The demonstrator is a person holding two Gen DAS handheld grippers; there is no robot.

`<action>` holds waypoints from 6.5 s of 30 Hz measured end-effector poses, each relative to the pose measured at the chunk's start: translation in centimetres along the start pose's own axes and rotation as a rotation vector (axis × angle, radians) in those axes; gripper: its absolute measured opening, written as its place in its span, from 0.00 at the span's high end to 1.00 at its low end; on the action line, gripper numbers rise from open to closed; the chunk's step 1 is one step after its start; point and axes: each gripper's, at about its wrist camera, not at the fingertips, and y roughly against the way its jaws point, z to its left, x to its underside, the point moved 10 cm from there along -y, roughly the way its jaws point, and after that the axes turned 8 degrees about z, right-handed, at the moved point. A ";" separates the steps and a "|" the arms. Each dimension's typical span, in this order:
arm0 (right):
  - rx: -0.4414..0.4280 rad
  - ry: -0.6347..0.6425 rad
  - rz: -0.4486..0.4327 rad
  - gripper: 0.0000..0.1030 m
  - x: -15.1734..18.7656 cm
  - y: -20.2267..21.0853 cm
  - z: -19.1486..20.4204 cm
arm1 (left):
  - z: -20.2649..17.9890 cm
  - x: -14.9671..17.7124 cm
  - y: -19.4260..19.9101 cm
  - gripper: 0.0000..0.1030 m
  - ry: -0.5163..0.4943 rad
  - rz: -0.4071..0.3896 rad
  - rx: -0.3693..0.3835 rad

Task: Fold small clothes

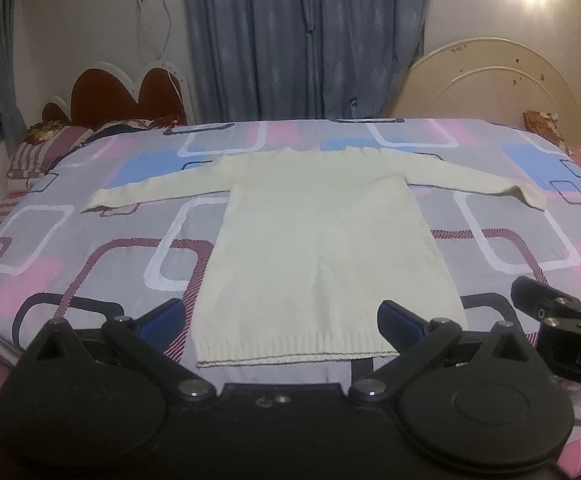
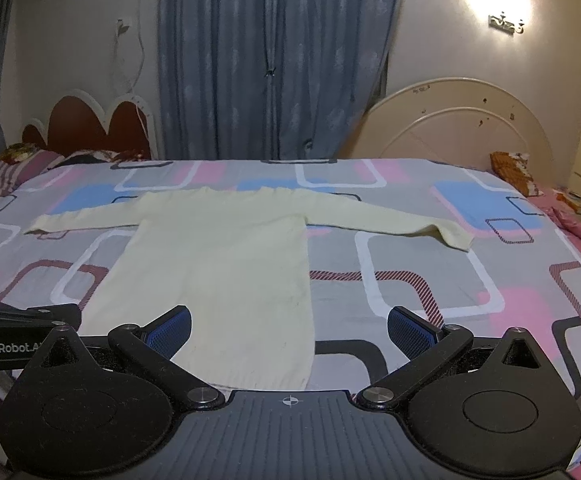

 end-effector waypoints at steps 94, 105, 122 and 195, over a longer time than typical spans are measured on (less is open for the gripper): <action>0.261 -0.177 -0.008 0.00 -9.4 -14.9 -3.4 | 6.3 -12.7 -18.7 0.04 -0.080 0.095 0.099; 0.302 -0.238 0.048 0.31 -11.3 -22.5 -11.0 | 6.6 -16.4 -25.7 0.08 -0.014 0.132 0.024; 0.302 -0.520 0.203 0.45 -11.6 -35.1 -32.5 | 1.3 -18.8 -34.6 0.17 0.078 0.225 -0.070; 0.093 0.030 0.183 0.38 -13.0 -40.7 -10.4 | -8.8 -20.4 -41.2 0.56 -0.071 0.192 0.314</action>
